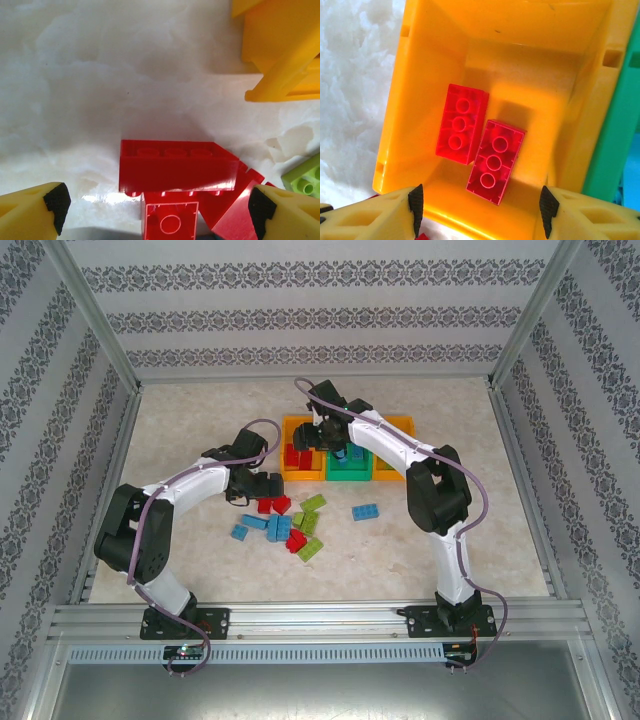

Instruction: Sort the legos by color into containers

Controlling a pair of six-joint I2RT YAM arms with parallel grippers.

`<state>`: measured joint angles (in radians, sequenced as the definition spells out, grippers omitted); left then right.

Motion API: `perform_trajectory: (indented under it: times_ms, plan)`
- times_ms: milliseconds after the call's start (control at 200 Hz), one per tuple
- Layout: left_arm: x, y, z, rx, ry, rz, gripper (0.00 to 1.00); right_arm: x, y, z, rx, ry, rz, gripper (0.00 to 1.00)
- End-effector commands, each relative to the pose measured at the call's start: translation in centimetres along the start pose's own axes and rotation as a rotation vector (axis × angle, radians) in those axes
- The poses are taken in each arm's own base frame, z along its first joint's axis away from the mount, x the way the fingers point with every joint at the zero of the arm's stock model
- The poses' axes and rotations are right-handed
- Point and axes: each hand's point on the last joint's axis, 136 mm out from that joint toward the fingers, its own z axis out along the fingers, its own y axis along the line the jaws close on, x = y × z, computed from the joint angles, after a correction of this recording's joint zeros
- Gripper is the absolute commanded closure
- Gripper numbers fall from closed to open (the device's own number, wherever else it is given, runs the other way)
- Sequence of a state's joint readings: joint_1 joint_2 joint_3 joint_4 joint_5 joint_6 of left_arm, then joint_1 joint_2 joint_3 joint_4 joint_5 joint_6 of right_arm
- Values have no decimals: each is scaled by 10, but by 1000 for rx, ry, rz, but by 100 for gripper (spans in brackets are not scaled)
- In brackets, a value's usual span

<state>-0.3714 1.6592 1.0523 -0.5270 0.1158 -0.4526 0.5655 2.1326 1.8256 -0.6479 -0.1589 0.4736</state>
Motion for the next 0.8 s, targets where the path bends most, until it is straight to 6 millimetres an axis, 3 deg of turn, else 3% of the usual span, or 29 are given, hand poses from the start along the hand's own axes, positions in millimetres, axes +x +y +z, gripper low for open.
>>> perform_trajectory:
  times_ms: [0,350,614,794]
  plan:
    - [-8,-4,5,-14,-13,-6,7,-1,-2,-23,-3,-17,21,34]
    - [-6,-16,9,20,-9,48,9,-2,-15,-34,11,-37,40,34]
    - [-1,-4,23,-47,34,24,12,-2,-22,-39,23,-41,50,33]
    - [-3,3,20,-78,10,5,19,-2,-26,-48,35,-54,48,33]
